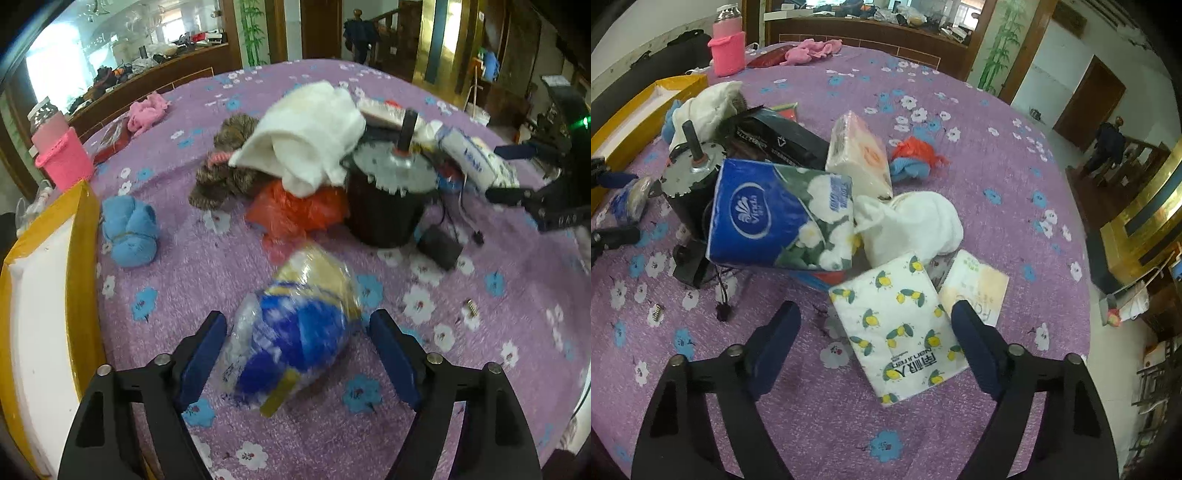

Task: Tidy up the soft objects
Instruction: 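Grasp and lift blue-wrapped roll with left tool while right tool grasps lemon-print pack, then carry both items into the yellow tray and open both tools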

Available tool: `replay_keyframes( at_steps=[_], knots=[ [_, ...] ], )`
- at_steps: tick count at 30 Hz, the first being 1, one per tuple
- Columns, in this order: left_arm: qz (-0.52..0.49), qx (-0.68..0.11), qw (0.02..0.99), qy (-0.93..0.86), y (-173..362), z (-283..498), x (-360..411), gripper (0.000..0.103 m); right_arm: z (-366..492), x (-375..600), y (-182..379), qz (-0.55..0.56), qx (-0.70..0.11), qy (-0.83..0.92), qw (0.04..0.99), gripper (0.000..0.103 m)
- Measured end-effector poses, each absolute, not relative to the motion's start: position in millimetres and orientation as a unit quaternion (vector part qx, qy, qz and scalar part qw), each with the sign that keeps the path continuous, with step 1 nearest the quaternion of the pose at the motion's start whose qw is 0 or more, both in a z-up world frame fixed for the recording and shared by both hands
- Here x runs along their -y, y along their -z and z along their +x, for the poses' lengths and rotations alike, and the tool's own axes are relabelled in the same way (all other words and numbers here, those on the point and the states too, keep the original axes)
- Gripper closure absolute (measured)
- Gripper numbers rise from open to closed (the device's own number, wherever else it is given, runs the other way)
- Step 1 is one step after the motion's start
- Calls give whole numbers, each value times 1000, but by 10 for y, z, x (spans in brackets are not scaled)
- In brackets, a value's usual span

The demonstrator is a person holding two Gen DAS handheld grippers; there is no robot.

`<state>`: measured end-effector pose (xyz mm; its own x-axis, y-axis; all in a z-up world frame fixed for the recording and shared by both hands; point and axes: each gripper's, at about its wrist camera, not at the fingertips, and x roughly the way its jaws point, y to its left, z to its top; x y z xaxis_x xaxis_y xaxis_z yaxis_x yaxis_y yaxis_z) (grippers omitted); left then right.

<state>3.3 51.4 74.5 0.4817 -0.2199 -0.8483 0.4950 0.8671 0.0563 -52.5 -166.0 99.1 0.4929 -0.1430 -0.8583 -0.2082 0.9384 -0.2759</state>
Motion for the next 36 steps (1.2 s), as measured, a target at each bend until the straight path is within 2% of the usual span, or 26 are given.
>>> replay_keyframes(
  at_steps=[2, 3, 4, 10, 22, 29, 36],
  knots=[
    [149, -466, 848, 204, -726, 57, -507, 41, -525, 1691, -986, -164, -505, -19, 847, 30],
    [134, -468, 848, 210, -733, 74, -530, 49, -524, 1699, -986, -162, -506, -17, 847, 40],
    [114, -475, 844, 223, -743, 89, -550, 55, -523, 1712, -981, -161, -507, -14, 847, 43],
    [78, -456, 862, 208, -850, 7, -621, 56, -595, 1784, -1043, -121, -505, 5, 855, 46],
    [22, -415, 881, 226, -1320, -720, -1160, 56, -1171, 1665, -1634, -59, -464, -3, 884, 46],
    [-48, -415, 882, 217, -1638, -779, -1882, 56, -1089, 882, -1856, -26, -454, -102, 885, 46],
    [-61, -411, 899, 141, -1784, -578, -2514, 55, -526, -100, -1820, 25, -466, -204, 860, 45]
  ],
)
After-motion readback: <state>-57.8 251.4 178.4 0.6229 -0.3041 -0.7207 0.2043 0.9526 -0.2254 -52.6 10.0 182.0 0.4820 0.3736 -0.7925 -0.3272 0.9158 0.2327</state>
